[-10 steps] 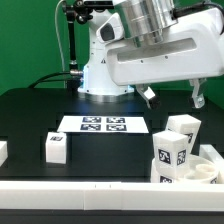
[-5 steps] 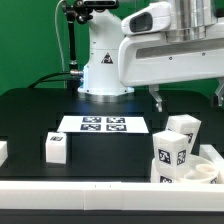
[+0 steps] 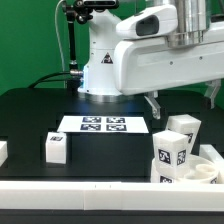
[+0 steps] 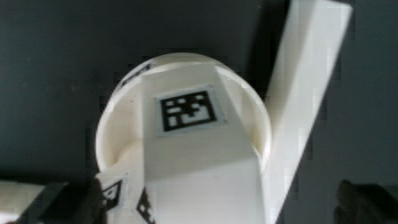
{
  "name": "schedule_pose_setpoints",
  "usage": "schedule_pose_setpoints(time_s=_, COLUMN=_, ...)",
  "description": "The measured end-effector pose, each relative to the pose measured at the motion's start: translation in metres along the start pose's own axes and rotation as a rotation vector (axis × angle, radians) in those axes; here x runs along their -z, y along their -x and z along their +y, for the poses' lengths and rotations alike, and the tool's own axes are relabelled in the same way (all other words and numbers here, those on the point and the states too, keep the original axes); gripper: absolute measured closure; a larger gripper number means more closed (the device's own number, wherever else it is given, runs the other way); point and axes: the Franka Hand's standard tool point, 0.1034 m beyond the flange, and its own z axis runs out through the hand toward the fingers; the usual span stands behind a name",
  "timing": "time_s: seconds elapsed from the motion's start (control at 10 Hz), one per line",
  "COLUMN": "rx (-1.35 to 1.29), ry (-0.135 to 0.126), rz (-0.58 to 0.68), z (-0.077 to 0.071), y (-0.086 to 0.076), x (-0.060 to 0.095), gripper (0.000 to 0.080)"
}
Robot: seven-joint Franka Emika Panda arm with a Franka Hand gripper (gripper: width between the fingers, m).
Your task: Assemble stool
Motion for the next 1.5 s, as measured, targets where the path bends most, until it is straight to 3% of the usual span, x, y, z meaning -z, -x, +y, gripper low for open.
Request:
schedule_pose_setpoints(time_s=0.3, rx=0.112, ry=0.027, rz=0.021, z=0.006, y=-0.002, x=-0.010, gripper=0.0150)
schedule_pose_setpoints(time_s=0.5, rx=0.107, ry=0.032, rz=0.024, z=0.011, y=0.000, x=-0.012, gripper=0.0150)
schedule_pose_setpoints(time_s=0.6, rx=0.105, ry=0.032, rz=0.024, z=0.012, y=0.000, x=-0.012, gripper=0.0252)
schedule_pose_setpoints(time_s=0.7, rx=0.104, ry=0.032, rz=0.024, z=0.012, y=0.000, x=-0.012, gripper=0.0252)
schedule_pose_setpoints(time_s=0.8, rx=0.104, ry=0.032, rz=0.024, z=0.012, y=0.000, x=-0.012, gripper=0.0435)
schedule_pose_setpoints(time_s=0.9, rx=0.103, ry=0.032, rz=0.024, z=0.012, y=0.000, x=-0.012, gripper=0.0464)
schedule_pose_setpoints(time_s=1.2, rx=0.076, ry=0.032, rz=0.024, z=0.012, y=0.000, x=-0.012, gripper=0.0464)
schedule_pose_setpoints(time_s=1.5, rx=-0.143, ry=0.026, rz=0.031, z=0.013, y=0.000, x=-0.012, gripper=0.0464)
